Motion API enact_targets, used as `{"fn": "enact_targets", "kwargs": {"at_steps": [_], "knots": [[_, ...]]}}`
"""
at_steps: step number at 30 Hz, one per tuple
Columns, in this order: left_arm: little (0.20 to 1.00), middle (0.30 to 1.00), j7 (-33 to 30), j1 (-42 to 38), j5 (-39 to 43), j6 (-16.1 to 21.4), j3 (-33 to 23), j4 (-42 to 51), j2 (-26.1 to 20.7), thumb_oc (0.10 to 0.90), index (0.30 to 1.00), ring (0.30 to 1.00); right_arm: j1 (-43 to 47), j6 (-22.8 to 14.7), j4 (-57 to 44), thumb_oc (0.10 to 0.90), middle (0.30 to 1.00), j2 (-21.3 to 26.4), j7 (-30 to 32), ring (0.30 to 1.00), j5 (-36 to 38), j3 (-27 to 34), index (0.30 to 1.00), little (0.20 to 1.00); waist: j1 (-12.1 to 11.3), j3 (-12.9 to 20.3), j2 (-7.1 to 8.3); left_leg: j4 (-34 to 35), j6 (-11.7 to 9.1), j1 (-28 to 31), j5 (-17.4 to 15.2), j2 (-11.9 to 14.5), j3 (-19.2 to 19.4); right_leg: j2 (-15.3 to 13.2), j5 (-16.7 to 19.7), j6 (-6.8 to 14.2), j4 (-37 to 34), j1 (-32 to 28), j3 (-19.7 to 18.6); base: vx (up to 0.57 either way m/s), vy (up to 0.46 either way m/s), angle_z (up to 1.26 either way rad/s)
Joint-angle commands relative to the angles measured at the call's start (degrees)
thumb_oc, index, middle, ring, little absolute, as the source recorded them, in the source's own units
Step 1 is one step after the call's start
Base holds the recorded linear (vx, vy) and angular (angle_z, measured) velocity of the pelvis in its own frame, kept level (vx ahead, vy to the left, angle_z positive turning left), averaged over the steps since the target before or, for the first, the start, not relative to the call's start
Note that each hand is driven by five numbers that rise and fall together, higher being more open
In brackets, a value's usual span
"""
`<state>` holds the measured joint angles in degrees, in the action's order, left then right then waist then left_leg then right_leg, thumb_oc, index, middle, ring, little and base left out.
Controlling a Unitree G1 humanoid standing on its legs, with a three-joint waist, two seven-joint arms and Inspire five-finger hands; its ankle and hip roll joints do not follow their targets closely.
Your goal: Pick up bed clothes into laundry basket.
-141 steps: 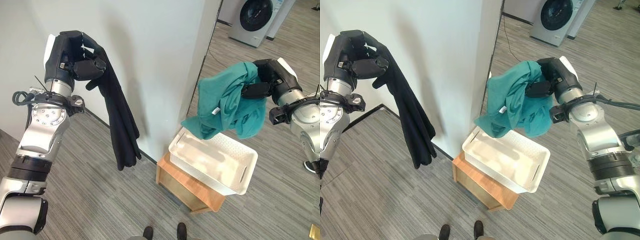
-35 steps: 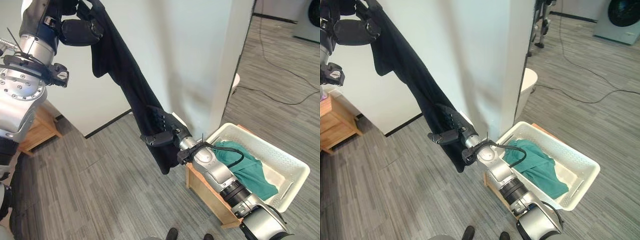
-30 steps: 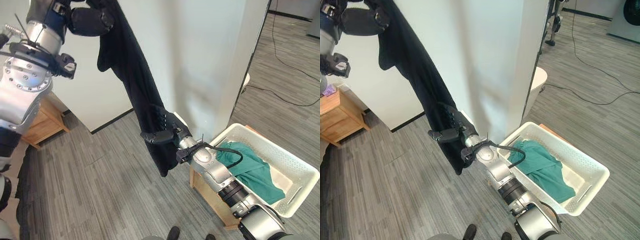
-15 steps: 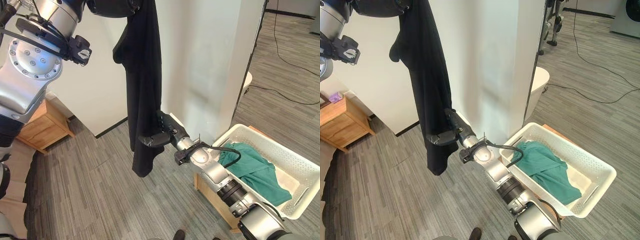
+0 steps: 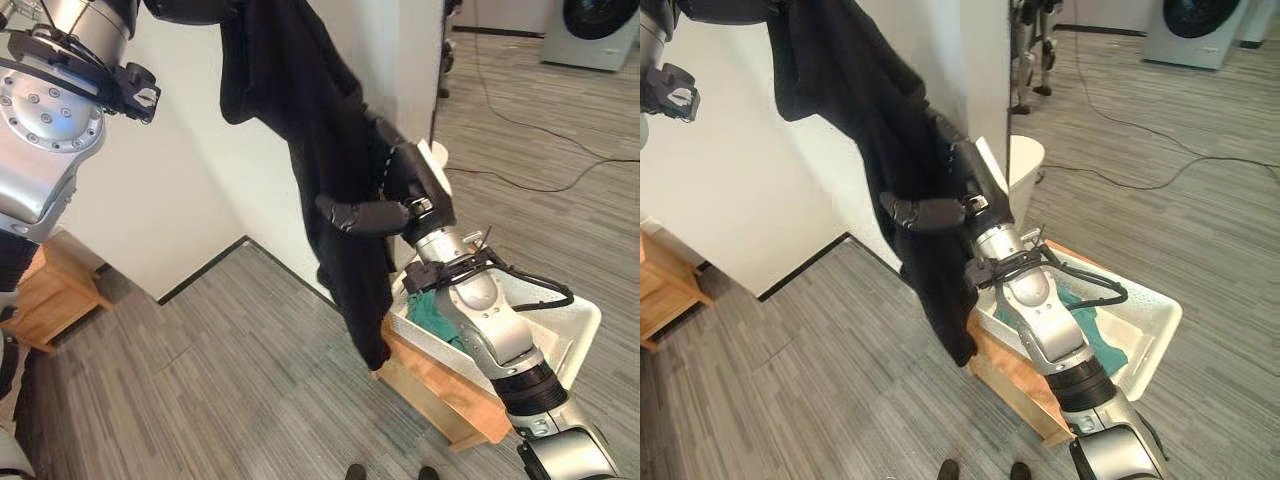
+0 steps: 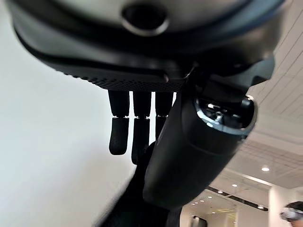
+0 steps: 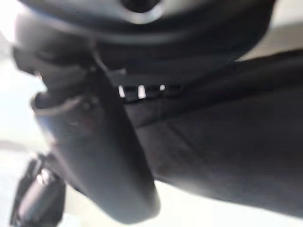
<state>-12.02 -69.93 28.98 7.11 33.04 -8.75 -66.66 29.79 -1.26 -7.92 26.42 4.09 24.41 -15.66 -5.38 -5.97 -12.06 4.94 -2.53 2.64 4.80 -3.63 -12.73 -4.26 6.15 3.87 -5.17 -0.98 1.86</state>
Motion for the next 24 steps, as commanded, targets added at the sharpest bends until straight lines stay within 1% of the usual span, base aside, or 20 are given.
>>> {"fn": "enact_targets", "kwargs": {"at_steps": [1, 8, 16, 20, 22, 23, 24], "knots": [[0.300, 0.300, -5.5, -2.4, -1.7, 1.3, -6.4, -6.3, -3.4, 0.400, 0.300, 0.300, 0.4, -8.3, -10.6, 0.800, 0.900, -1.7, -0.6, 0.900, 2.7, 1.9, 0.900, 0.900, -1.4, 5.7, 2.95, 0.1, 1.5, -0.5, -1.3, -1.7, 2.0, -1.1, -0.2, 2.7, 0.2, -3.0, -0.3, 0.00, -0.013, -0.20], [0.300, 0.300, -5.8, -4.2, -2.1, 1.5, -4.8, -5.1, -4.1, 0.400, 0.300, 0.300, 0.8, -8.0, -8.9, 0.800, 0.900, -1.4, 0.4, 0.900, 2.5, 1.4, 0.900, 0.900, -1.6, 5.9, 3.18, 0.1, 1.5, -0.7, -1.4, -1.6, 2.1, -1.0, -0.2, 2.8, 0.2, -2.9, -0.2, 0.00, -0.002, -0.03], [0.300, 0.300, -6.4, -7.4, -2.3, 1.8, -2.7, -4.2, -4.0, 0.400, 0.300, 0.300, 1.5, -7.5, -8.1, 0.800, 0.900, -1.2, 0.5, 0.900, 1.6, 0.3, 0.900, 0.900, -1.9, 5.9, 3.30, 0.1, 1.6, -0.6, -1.5, -1.8, 1.1, -1.1, -0.5, 2.7, 0.2, -3.2, 0.2, 0.00, -0.002, 0.03], [0.300, 0.300, -6.6, -11.2, -2.1, 2.0, 0.5, -3.7, -4.4, 0.400, 0.300, 0.300, 3.2, -5.8, -3.0, 0.800, 0.900, -1.2, 1.0, 0.900, 1.5, -2.8, 0.900, 0.900, -2.8, 6.2, 3.21, 0.1, 1.9, -0.6, -1.5, -2.1, 0.5, -1.2, -0.6, 2.8, 0.2, -3.5, 0.4, 0.01, -0.003, 0.09], [0.300, 0.300, -6.7, -12.4, -1.9, 2.1, 1.3, -3.9, -4.5, 0.400, 0.300, 0.300, 3.6, -5.4, -1.7, 0.800, 0.900, -1.3, 0.8, 0.900, 1.4, -3.4, 0.900, 0.900, -3.0, 6.2, 3.32, 0.1, 1.9, -0.5, -1.5, -2.1, 0.4, -1.2, -0.6, 2.8, 0.2, -3.6, 0.5, 0.00, 0.000, 0.00], [0.300, 0.300, -6.9, -13.5, -1.9, 2.3, 2.1, -3.9, -4.4, 0.400, 0.300, 0.300, 4.1, -4.9, 0.2, 0.800, 0.900, -1.5, 0.6, 0.900, 1.6, -4.6, 0.900, 0.900, -3.3, 6.3, 3.38, 0.1, 2.0, -0.5, -1.5, -2.1, 0.3, -1.2, -0.6, 2.7, 0.2, -3.7, 0.5, 0.00, 0.000, 0.00], [0.300, 0.300, -7.2, -15.1, -1.7, 2.7, 3.1, -4.0, -4.1, 0.400, 0.300, 0.300, 5.2, -3.7, 3.9, 0.800, 0.900, -1.6, 0.1, 0.900, 1.2, -6.8, 0.900, 0.900, -3.8, 6.4, 3.43, 0.1, 2.1, -0.5, -1.4, -2.2, 0.0, -1.3, -0.7, 2.7, 0.2, -3.9, 0.7, 0.00, 0.007, 0.05]]}}
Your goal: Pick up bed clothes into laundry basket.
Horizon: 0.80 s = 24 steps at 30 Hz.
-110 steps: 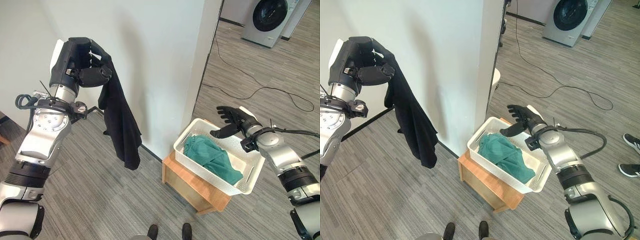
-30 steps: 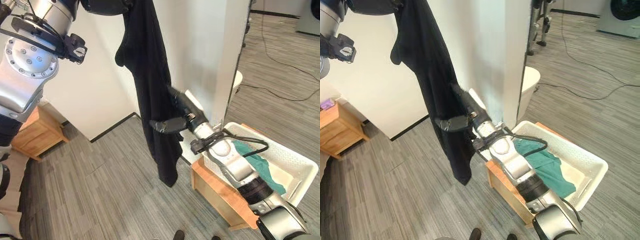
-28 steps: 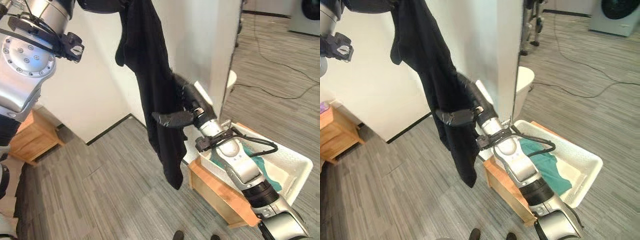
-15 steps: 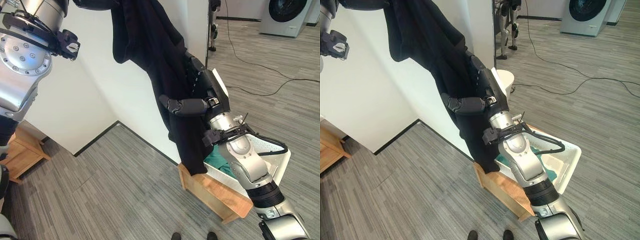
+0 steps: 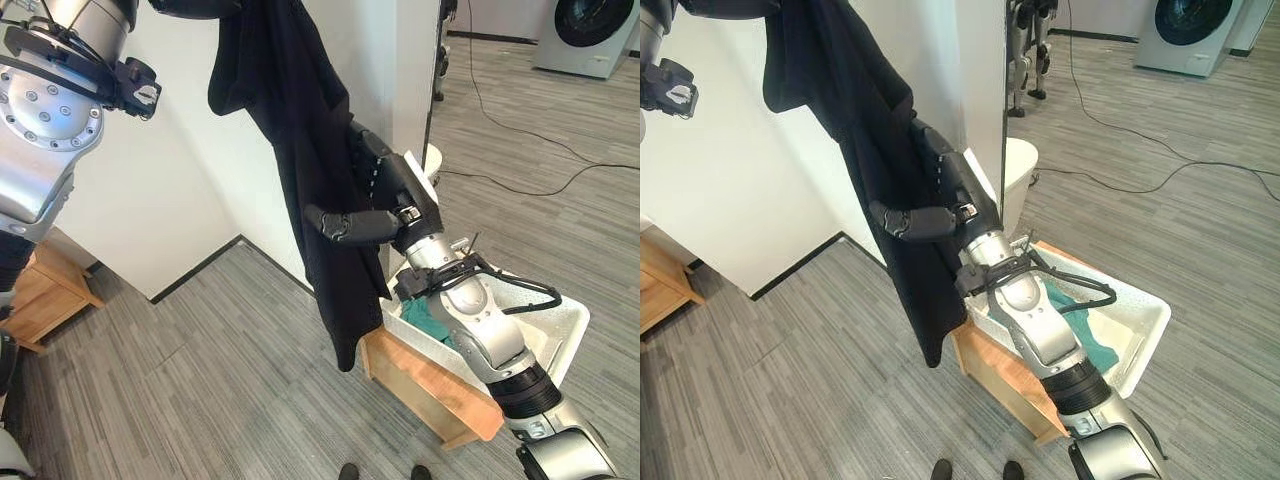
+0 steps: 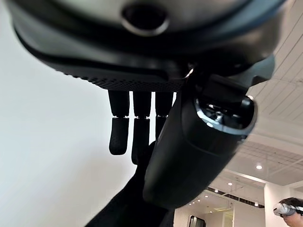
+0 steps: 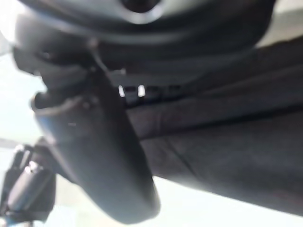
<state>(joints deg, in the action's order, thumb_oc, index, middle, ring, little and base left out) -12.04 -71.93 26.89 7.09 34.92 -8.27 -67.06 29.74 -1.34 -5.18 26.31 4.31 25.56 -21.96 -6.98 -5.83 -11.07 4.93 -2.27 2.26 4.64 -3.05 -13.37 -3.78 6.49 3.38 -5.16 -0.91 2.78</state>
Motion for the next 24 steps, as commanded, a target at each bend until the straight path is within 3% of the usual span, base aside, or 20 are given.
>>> {"fn": "enact_targets", "kwargs": {"at_steps": [1, 8, 23, 24], "knots": [[0.300, 0.300, -7.1, -14.2, 0.5, 2.7, 2.0, -4.8, -3.6, 0.400, 0.300, 0.300, 5.9, -2.9, 3.0, 0.800, 0.900, -1.4, -0.4, 0.900, -0.4, -1.6, 0.900, 0.900, -2.4, 6.4, 2.42, 0.1, 1.8, 0.0, -1.3, -2.8, 0.6, -1.8, -1.1, 3.2, 0.2, -4.1, -0.1, 0.00, 0.013, 0.04], [0.300, 0.300, -7.2, -21.6, 2.1, 3.7, 7.1, -6.9, -2.6, 0.400, 0.300, 0.300, 7.4, -0.2, 15.0, 0.800, 0.900, -3.4, -0.7, 0.900, -0.5, -5.5, 0.900, 0.900, -3.7, 6.8, 2.31, 0.1, 2.0, 0.2, -1.2, -3.1, -0.3, -2.0, -1.3, 3.2, 0.2, -4.7, 0.6, 0.00, 0.010, 0.08], [0.300, 0.300, -8.0, -26.9, 2.8, 4.4, 10.1, -8.1, -1.8, 0.400, 0.300, 0.300, 8.9, -0.4, 16.3, 0.800, 0.900, -5.7, -1.7, 0.900, 0.3, -7.2, 0.900, 0.900, -4.7, 7.0, 1.82, 0.1, 2.2, 0.0, -1.4, -3.4, -0.1, -2.4, -1.1, 3.6, 0.2, -4.3, 0.3, 0.00, 0.003, 0.03], [0.300, 0.300, -7.9, -26.8, 3.0, 4.2, 10.0, -8.4, -1.6, 0.400, 0.300, 0.300, 9.0, -0.4, 16.2, 0.585, 0.578, -5.7, -1.8, 0.578, -0.1, -7.3, 0.578, 0.578, -4.7, 7.0, 1.79, 0.1, 2.2, 0.0, -1.4, -3.4, -0.1, -2.5, -1.0, 3.6, 0.2, -4.2, 0.3, 0.00, 0.000, 0.00]]}}
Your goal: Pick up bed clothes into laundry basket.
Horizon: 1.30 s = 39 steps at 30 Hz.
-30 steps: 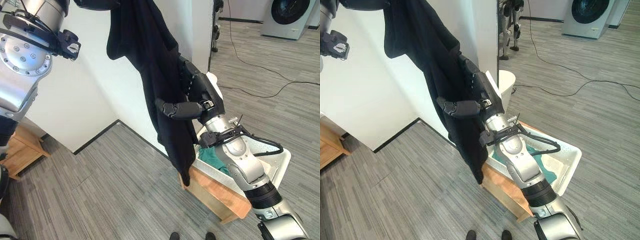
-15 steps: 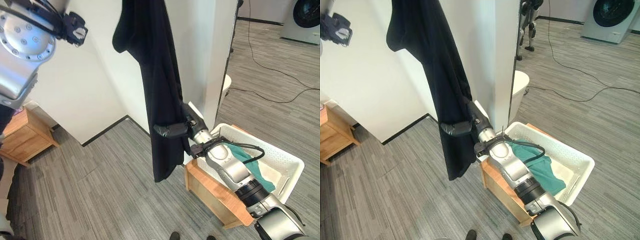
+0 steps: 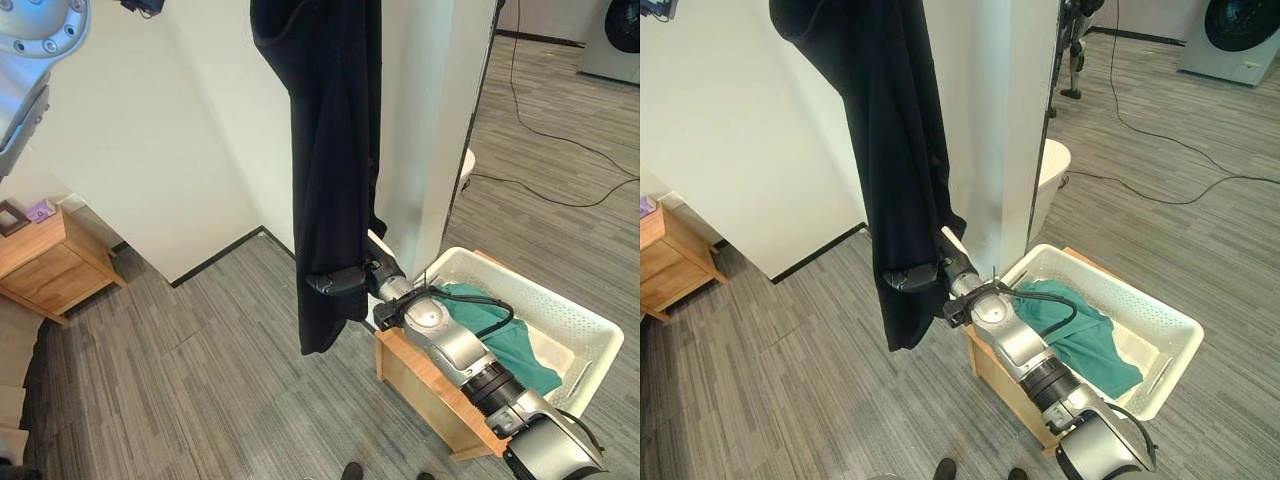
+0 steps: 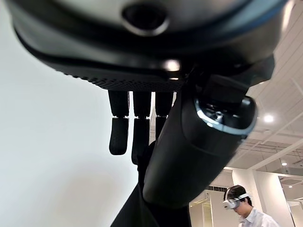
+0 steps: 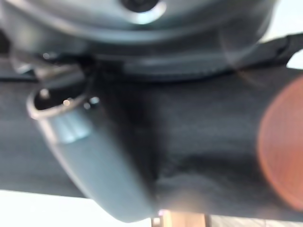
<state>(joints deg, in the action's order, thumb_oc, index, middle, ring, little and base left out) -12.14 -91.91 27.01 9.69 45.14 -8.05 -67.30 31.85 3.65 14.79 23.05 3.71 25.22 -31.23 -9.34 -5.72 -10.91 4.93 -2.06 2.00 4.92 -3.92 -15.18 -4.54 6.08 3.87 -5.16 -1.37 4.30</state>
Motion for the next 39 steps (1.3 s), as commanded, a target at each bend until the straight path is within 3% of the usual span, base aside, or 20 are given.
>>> {"fn": "enact_targets", "kwargs": {"at_steps": [1, 15, 27, 33, 34, 37, 38, 39], "knots": [[0.300, 0.300, -7.8, -6.6, 2.8, 1.5, -0.4, -8.7, -1.4, 0.400, 0.300, 0.300, 7.2, -5.4, -4.3, 0.400, 0.300, -2.2, -1.1, 0.300, -1.4, 2.1, 0.300, 0.300, -2.3, 6.9, 1.68, 0.1, 2.0, 0.1, -1.7, -2.6, 1.9, -1.7, -0.6, 3.1, 0.2, -3.7, -1.3, 0.00, 0.000, 0.00], [0.300, 0.300, -7.8, -1.6, 1.1, 0.3, -4.0, -9.9, -1.6, 0.400, 0.300, 0.300, 5.8, -6.7, -9.2, 0.400, 0.300, -1.1, 2.0, 0.300, -5.6, 6.7, 0.300, 0.300, -1.8, 6.6, 2.53, 0.1, 2.0, 0.0, -1.8, -2.2, 2.8, -1.4, -0.4, 3.3, 0.2, -3.3, -1.9, 0.00, 0.001, -0.02], [0.300, 0.300, -6.5, 10.3, -1.6, -0.4, -13.5, -6.2, -2.4, 0.400, 0.300, 0.300, 5.1, -8.3, -20.1, 0.400, 0.300, 6.8, 4.8, 0.300, -9.1, 17.4, 0.300, 0.300, 0.2, 6.2, 4.79, 0.1, 2.0, -0.1, -1.8, -2.0, 3.5, -1.3, 0.1, 3.1, 0.2, -3.0, -2.3, 0.00, 0.005, -0.02], [0.300, 0.300, -4.3, 25.0, -2.1, -0.6, -23.8, -2.6, -4.2, 0.400, 0.300, 0.300, 6.9, -9.0, -19.6, 0.400, 0.300, 19.7, 5.3, 0.300, -7.1, 24.9, 0.300, 0.300, 1.1, 6.3, 7.77, 0.1, 2.0, 0.0, -2.2, -1.6, 4.2, -0.8, 0.3, 2.9, 0.2, -2.7, -2.9, -0.01, 0.015, -0.08], [0.300, 0.300, -4.3, 26.0, -2.2, -0.7, -24.9, -2.3, -4.1, 0.400, 0.300, 0.300, 7.0, -9.0, -19.5, 0.400, 0.300, 19.9, 5.2, 0.300, -7.0, 24.6, 0.300, 0.300, 1.1, 6.3, 7.47, 0.1, 2.0, 0.0, -2.2, -1.6, 4.2, -0.8, 0.3, 2.9, 0.2, -2.6, -3.0, 0.00, 0.008, -0.06], [0.300, 0.300, -3.1, 34.6, -2.0, -0.8, -31.0, -1.0, -4.7, 0.400, 0.300, 0.300, 7.8, -8.9, -18.7, 0.400, 0.300, 27.4, 4.6, 0.300, -6.7, 26.9, 0.300, 0.300, 1.4, 6.4, 8.66, 0.1, 1.9, 0.2, -2.4, -1.4, 4.4, -0.7, 0.3, 2.8, 0.2, -2.6, -3.1, 0.01, 0.009, -0.11], [0.300, 0.300, -2.3, 39.1, -2.1, -0.9, -33.7, -0.3, -5.4, 0.400, 0.300, 0.300, 8.1, -8.7, -17.9, 0.400, 0.300, 32.6, 4.3, 0.300, -7.4, 28.3, 0.300, 0.300, 1.5, 6.3, 9.99, 0.1, 1.9, 0.2, -2.5, -1.3, 4.7, -0.5, 0.2, 2.7, 0.2, -2.6, -3.1, 0.00, 0.007, -0.07], [0.498, 0.498, -2.2, 40.8, -2.3, -1.0, -35.3, 0.2, -5.2, 0.532, 0.498, 0.498, 8.6, -8.8, -17.8, 0.400, 0.300, 32.9, 4.2, 0.300, -7.4, 27.7, 0.300, 0.300, 1.6, 6.4, 9.55, 0.1, 1.9, 0.2, -2.5, -1.3, 4.7, -0.5, 0.2, 2.7, 0.2, -2.6, -3.2, 0.01, -0.002, -0.04]]}}
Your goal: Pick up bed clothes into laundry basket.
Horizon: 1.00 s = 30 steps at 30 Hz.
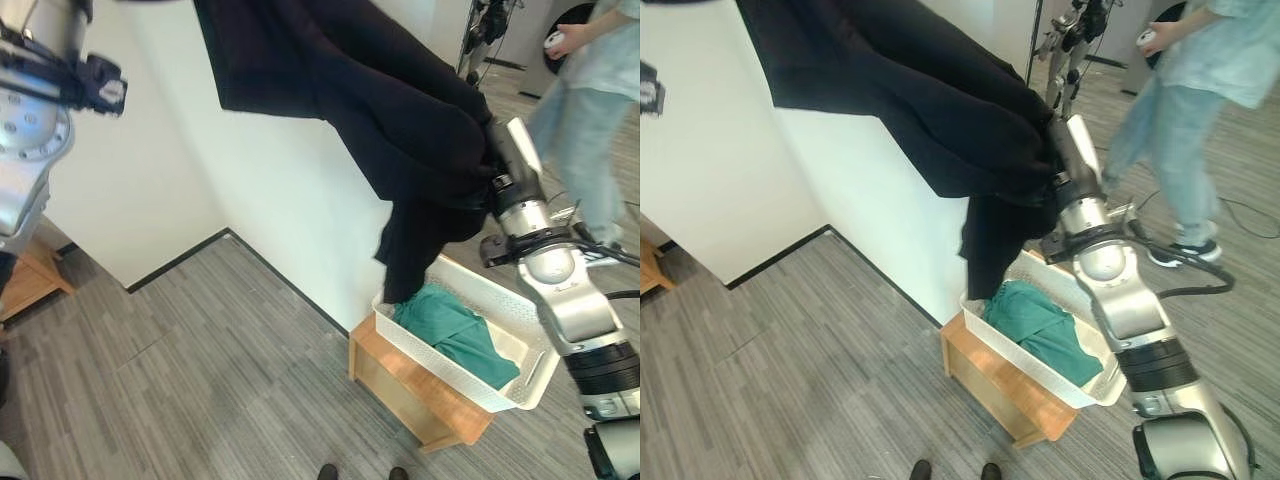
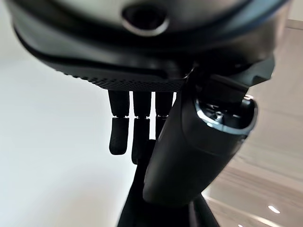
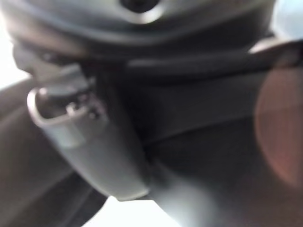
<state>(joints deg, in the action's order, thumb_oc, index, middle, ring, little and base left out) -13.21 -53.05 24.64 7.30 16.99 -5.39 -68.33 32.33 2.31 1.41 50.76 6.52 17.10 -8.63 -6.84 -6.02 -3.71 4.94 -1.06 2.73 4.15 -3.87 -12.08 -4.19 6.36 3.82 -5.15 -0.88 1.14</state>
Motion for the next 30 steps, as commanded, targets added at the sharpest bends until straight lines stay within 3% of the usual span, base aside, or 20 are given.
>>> {"fn": "enact_targets", "kwargs": {"at_steps": [1, 5, 9, 13, 18, 30], "knots": [[0.900, 0.900, 0.3, 8.5, -0.1, 1.3, -11.2, -1.5, -4.7, 0.800, 0.900, 0.900, 7.8, -7.3, -3.8, 0.400, 0.300, 10.5, 0.8, 0.300, -0.2, 6.5, 0.300, 0.300, -1.0, 6.6, 3.51, 0.1, 0.7, -0.4, -1.9, -1.2, 1.8, -0.8, -0.1, 2.8, 0.2, -3.1, -0.3, 0.02, 0.000, -0.04], [0.900, 0.900, 4.7, 26.7, 0.5, 0.6, -22.1, 1.0, -3.4, 0.800, 0.900, 0.900, 6.0, -6.9, -2.7, 0.400, 0.300, 19.5, -0.7, 0.300, -2.5, 9.0, 0.300, 0.300, -0.9, 6.4, 4.75, 0.1, 0.7, -0.1, -2.3, -0.9, 2.3, -0.5, -0.1, 2.7, 0.2, -3.1, -0.9, 0.00, -0.004, -0.05], [0.900, 0.900, 7.6, 41.3, 1.4, -0.2, -30.6, 4.1, 2.3, 0.800, 0.900, 0.900, 4.8, -7.5, -2.7, 0.400, 0.300, 22.9, -0.8, 0.300, -3.3, 11.8, 0.300, 0.300, -0.6, 6.2, 5.56, 0.1, 0.7, 0.0, -2.6, -0.6, 2.7, -0.3, -0.1, 2.6, 0.2, -3.1, -1.3, 0.00, -0.010, -0.14], [0.900, 0.900, 9.9, 50.7, 2.6, -1.2, -34.2, 5.6, 9.5, 0.800, 0.900, 0.900, 4.8, -7.4, -1.4, 0.400, 0.300, 25.7, -1.3, 0.300, -4.8, 12.8, 0.300, 0.300, -0.7, 5.8, 6.64, 0.1, 0.8, 0.2, -3.0, -0.3, 3.1, -0.2, -0.3, 2.6, 0.1, -3.1, -1.7, 0.00, -0.009, -0.08], [0.900, 0.900, 10.5, 54.9, 5.0, -1.9, -34.5, 3.4, 18.2, 0.800, 0.900, 0.900, 6.4, -6.7, 0.0, 0.400, 0.300, 27.7, -1.9, 0.300, -7.1, 11.7, 0.300, 0.300, -0.9, 5.3, 7.51, 0.1, 1.0, 0.3, -3.2, -0.2, 3.3, 0.0, -0.3, 2.4, 0.1, -3.2, -2.2, 0.00, -0.003, -0.03], [0.900, 0.900, 10.8, 56.4, 5.3, -1.7, -37.4, 0.9, 21.6, 0.800, 0.900, 0.900, 9.3, -7.0, 1.0, 0.400, 0.300, 29.2, -2.3, 0.300, -8.1, 10.6, 0.300, 0.300, -1.3, 4.5, 7.63, 0.1, 1.0, 0.3, -3.1, -0.1, 2.8, 0.1, -0.6, 2.3, 0.1, -3.3, -1.7, 0.00, 0.000, 0.00]]}}
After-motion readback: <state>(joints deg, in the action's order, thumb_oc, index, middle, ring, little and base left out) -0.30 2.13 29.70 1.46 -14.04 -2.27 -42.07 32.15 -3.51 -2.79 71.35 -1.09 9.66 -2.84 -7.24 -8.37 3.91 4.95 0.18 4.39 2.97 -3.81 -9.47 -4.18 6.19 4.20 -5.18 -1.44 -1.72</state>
